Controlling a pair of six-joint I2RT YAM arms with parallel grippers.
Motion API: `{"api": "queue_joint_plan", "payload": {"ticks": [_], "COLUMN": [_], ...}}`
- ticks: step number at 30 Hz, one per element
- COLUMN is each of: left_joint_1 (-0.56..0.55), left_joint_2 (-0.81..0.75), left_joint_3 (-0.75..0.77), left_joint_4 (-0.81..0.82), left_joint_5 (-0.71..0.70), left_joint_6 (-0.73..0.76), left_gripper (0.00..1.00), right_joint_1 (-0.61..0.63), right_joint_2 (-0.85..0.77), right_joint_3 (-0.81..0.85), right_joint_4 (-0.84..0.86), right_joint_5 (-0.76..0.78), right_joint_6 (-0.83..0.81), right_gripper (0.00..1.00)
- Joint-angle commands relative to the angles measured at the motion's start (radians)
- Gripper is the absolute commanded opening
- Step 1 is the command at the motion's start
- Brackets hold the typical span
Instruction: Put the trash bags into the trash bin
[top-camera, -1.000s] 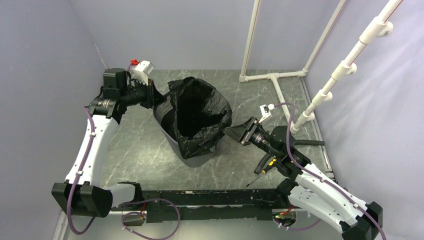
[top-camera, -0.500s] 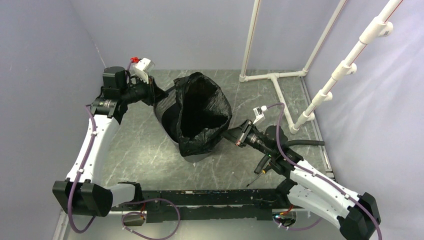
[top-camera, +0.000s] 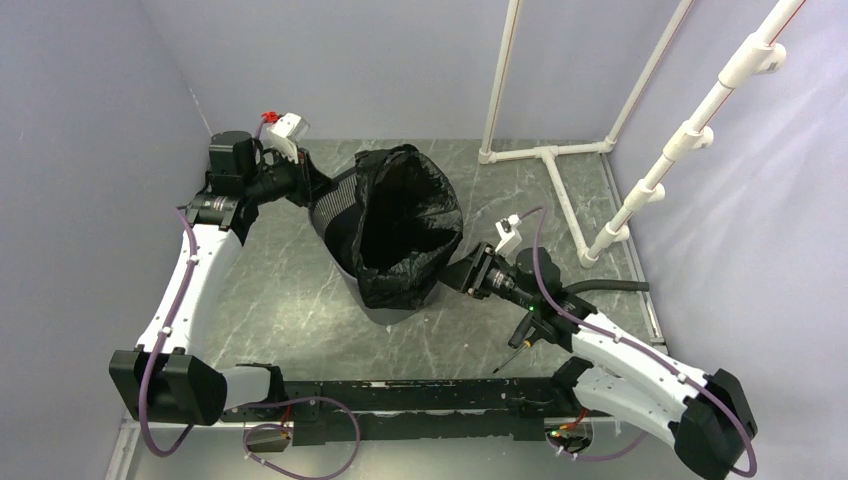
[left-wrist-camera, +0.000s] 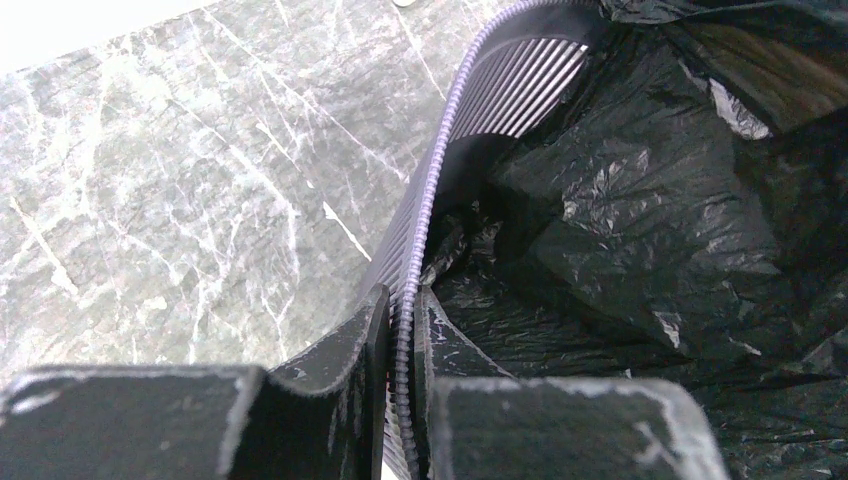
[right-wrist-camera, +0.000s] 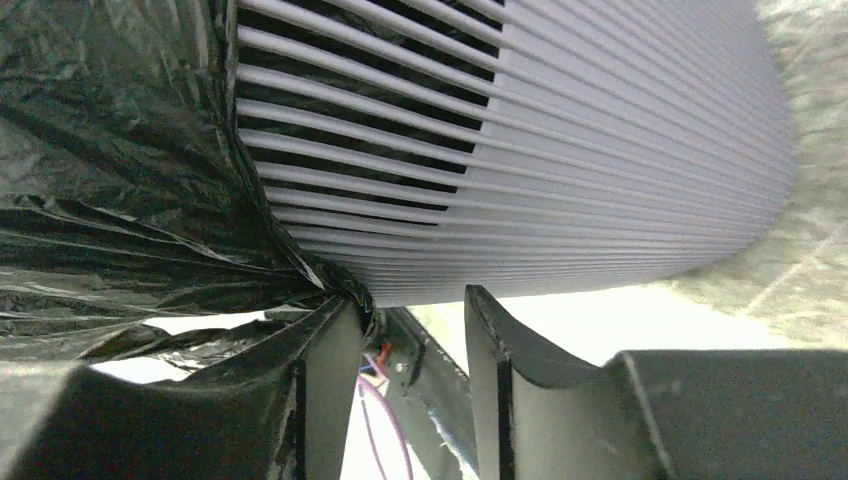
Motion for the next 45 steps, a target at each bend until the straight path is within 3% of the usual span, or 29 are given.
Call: {"api": "queue_joint_plan", "payload": {"ticks": [1, 3, 7, 13, 20, 30, 45], "left_joint_1": [-0.014, -0.013, -0.015, -0.015, -0.021, -0.045, -0.061], "left_joint_2": [-0.003, -0.002, -0.008, -0.011, -0.013, -0.014, 0.034], "left_joint_3": [0.001, -0.005, -0.020, -0.012, 0.009, 0.009, 0.057], "left_joint_4": [0.012, 0.009, 0.008, -0.011, -0.029, 0.001, -0.035], "left_joint_5": [0.080, 0.079, 0.076, 0.074, 0.060, 0.024, 0.002], "left_joint_6": [-0.043, -0.048, -0.047, -0.032, -0.038, -0.116, -0.134], "left_gripper": [0.03, 0.03, 0.03, 0.03, 0.03, 0.03, 0.06], "right_joint_1": [-0.004, -0.005, -0.007, -0.008, -0.009, -0.005, 0.119], "right_joint_2": [-0.097, -0.148, -0.242, -0.330, -0.244, 0.150, 0.332], "right_joint_3": [0.051, 0.058, 0.074, 0.163, 0.377, 0.741, 0.946], "right_joint_4": [-0.130, -0.203, -0.330, -0.450, -0.526, -0.718, -0.948], "right_joint_5": [0.127, 0.186, 0.235, 0.257, 0.326, 0.306, 0.584], "right_joint_6": [-0.087, -0.111, -0.160, -0.221, -0.254, -0.396, -0.476], "right_gripper": [0.53, 0.66, 0.78, 0.82, 0.81, 0.71, 0.50]}}
